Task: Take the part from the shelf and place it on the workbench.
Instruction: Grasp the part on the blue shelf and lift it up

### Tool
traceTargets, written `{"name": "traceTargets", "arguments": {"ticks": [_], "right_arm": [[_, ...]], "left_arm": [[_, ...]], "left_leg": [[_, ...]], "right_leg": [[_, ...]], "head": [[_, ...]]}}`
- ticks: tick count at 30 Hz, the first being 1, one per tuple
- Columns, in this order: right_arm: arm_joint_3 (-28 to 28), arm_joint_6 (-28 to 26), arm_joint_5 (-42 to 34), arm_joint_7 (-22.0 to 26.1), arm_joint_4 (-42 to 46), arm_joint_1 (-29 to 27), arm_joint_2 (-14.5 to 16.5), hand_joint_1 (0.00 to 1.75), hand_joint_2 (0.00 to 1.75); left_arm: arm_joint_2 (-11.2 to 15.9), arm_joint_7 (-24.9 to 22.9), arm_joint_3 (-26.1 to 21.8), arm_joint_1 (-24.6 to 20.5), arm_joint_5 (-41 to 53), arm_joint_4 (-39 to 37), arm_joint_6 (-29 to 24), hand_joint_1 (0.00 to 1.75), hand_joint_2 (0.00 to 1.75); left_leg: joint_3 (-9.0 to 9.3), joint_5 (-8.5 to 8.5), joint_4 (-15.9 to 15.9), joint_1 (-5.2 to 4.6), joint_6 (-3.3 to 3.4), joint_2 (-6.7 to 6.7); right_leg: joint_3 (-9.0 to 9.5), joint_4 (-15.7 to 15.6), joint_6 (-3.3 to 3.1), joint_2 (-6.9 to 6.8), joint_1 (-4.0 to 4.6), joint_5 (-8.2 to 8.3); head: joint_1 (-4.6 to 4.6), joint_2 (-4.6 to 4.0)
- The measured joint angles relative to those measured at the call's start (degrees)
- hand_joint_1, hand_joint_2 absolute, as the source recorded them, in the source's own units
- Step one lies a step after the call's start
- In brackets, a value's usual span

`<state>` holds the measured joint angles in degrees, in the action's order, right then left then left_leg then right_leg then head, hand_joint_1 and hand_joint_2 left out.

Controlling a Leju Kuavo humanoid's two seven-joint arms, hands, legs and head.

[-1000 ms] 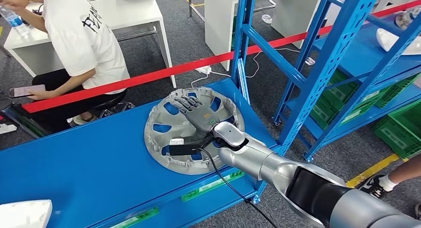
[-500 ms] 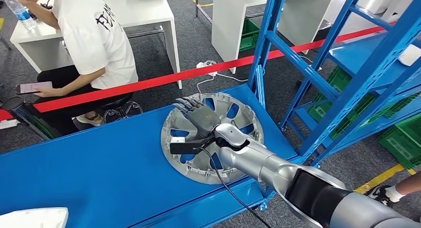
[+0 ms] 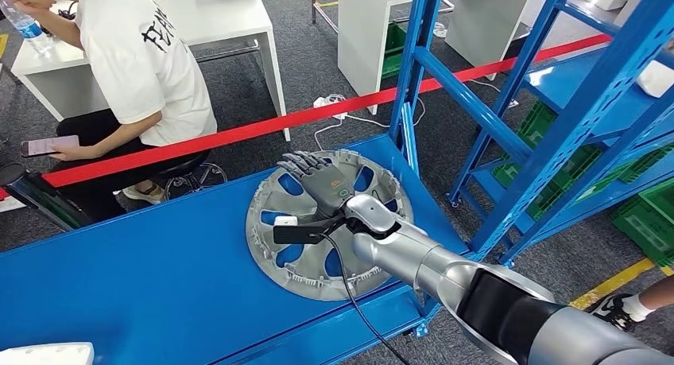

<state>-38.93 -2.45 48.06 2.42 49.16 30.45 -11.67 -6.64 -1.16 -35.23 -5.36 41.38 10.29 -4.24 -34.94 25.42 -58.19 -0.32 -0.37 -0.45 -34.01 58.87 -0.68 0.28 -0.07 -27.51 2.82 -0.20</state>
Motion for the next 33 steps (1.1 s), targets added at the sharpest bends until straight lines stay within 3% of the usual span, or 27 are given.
{"name": "traceTargets", "arguments": {"ticks": [24, 33], "right_arm": [[0.7, -2.88, -1.74, -0.01, 2.95, -0.24, 0.16, 0.0, 0.0], [2.55, -2.8, 0.63, -5.34, 14.99, -7.43, 0.27, 0.0, 0.0]], "left_arm": [[0.0, 0.92, -0.85, 1.18, 0.34, 0.0, 0.0, 0.0, 0.0], [0.0, -0.29, -0.85, 1.21, 1.52, 0.0, 0.0, 0.0, 0.0]], "left_leg": [[0.02, 0.02, -0.05, -0.04, 0.0, 0.0], [0.03, 0.07, -0.04, -0.03, -0.01, -0.01]], "right_leg": [[0.07, -0.04, 0.02, 0.0, -0.03, 0.03], [0.05, -0.05, -0.02, -0.01, -0.03, -0.01]], "head": [[0.0, 0.0], [0.0, 0.0]]}}
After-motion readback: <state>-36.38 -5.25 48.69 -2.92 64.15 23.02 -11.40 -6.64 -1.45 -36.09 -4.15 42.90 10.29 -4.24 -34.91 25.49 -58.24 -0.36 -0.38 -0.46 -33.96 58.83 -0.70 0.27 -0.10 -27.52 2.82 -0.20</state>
